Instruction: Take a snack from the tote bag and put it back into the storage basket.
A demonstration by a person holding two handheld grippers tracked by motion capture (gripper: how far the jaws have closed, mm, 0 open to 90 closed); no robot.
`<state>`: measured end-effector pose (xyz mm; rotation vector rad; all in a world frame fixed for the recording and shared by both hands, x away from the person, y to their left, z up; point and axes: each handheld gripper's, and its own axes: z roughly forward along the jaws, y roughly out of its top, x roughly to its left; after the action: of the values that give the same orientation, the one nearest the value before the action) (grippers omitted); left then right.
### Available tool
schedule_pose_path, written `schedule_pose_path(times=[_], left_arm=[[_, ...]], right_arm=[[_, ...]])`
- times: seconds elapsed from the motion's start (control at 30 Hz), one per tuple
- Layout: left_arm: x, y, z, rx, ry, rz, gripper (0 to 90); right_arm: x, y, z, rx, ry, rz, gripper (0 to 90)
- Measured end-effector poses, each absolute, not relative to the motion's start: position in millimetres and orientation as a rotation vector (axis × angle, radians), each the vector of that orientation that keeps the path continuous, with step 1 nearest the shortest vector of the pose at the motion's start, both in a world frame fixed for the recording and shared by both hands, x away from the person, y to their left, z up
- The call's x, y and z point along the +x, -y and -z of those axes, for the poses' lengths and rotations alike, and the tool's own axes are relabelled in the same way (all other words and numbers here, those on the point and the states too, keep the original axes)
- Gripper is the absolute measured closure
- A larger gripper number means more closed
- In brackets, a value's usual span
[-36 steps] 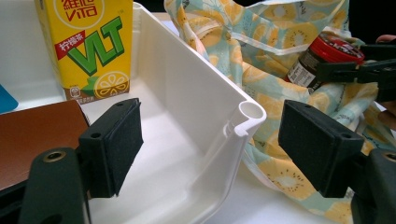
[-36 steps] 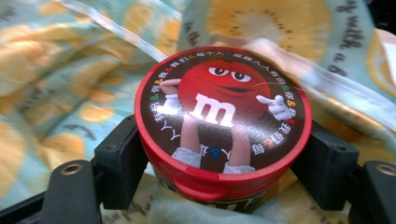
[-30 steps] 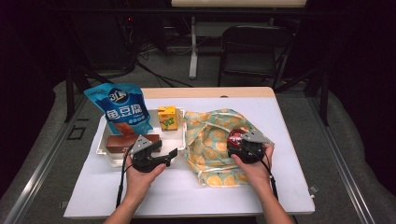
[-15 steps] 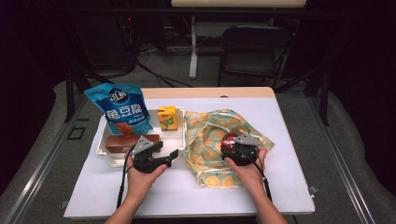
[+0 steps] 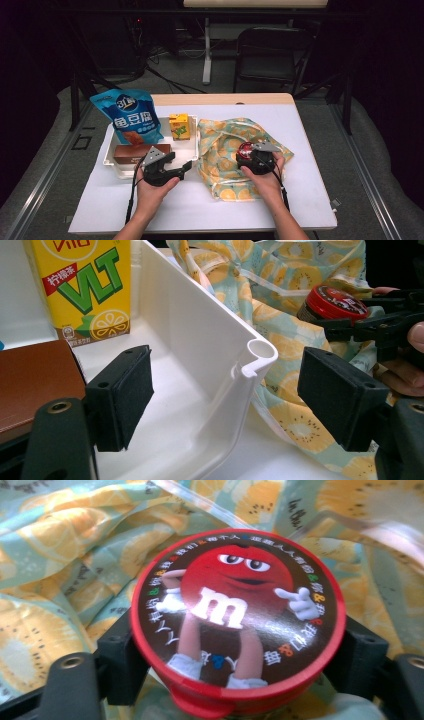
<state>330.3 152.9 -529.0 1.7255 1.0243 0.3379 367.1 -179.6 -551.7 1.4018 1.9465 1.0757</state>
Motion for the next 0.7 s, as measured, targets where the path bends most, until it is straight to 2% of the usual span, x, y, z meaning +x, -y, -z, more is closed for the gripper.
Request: schedule_pose_path(times=[0.23,0.7], left_arm=[[330,-152,528,1.720,-1.016,-0.338,22.1],[328,-149,522,1.713,-0.998,-0.338,22.1]], right_arm=[[363,182,544,1.414,-1.930,-1.067,24.7],[347,175,505,1.386,-1.895,-1.108,24.7]])
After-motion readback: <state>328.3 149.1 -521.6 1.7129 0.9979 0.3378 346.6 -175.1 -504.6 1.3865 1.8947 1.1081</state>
